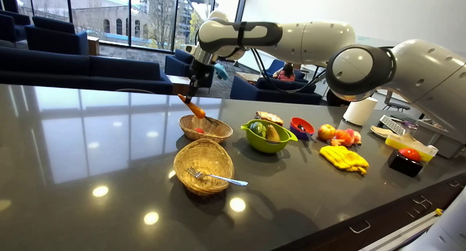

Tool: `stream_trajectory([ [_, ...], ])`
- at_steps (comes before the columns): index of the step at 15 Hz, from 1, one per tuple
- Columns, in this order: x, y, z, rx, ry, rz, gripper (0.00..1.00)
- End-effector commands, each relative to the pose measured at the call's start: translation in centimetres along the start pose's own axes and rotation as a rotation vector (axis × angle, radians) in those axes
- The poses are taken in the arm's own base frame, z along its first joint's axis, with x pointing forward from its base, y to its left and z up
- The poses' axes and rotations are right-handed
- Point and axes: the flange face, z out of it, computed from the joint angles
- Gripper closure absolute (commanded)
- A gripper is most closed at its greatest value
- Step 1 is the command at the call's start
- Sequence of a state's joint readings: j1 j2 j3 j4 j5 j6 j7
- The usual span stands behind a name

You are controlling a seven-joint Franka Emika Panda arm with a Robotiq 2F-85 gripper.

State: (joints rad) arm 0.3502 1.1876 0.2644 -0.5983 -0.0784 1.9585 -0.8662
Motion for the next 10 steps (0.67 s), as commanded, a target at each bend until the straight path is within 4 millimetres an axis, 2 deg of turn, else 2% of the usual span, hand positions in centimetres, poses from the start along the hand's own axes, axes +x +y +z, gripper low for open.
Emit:
stream_trajectory([
  [1,0.9,0.0,-3.4,-0.049,-0.017,0.031,0.94],
  [5,0.7,0.5,-6.0,-0.105,-0.046,0.068,0.94],
  [10,-1.2,2.4,-9.0,-0.175,-0.078,0.138,0.94],
])
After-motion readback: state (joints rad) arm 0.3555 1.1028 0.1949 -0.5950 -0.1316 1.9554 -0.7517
